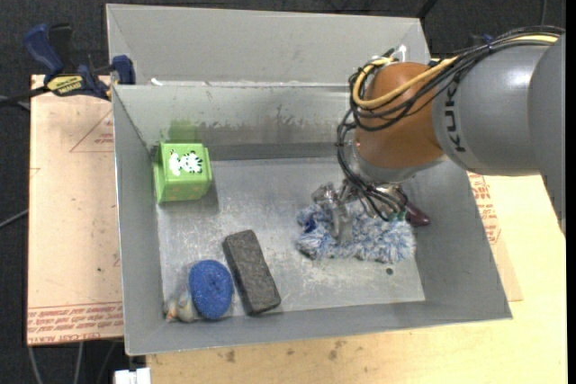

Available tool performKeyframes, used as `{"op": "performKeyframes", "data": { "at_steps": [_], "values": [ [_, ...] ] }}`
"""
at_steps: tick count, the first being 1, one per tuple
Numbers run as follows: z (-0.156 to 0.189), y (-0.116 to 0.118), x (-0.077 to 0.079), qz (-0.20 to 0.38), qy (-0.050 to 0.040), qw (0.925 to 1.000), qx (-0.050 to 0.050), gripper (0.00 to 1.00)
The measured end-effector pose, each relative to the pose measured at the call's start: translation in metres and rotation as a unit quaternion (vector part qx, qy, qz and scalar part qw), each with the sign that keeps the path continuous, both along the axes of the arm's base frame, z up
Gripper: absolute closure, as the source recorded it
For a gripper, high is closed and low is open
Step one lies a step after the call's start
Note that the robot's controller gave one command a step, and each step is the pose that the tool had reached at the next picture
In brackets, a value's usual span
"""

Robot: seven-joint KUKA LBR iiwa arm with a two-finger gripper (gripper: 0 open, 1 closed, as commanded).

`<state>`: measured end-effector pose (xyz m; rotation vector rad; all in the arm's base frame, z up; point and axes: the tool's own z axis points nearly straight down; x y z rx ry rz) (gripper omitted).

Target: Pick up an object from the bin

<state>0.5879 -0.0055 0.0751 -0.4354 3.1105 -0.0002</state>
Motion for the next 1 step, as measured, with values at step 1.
{"op": "performKeyframes", "data": {
  "at_steps": [1],
  "values": [
    [0.0022,0.0000,-0.0002,0.000,-0.0003,1.0000,0.000,1.00]
  ]
}}
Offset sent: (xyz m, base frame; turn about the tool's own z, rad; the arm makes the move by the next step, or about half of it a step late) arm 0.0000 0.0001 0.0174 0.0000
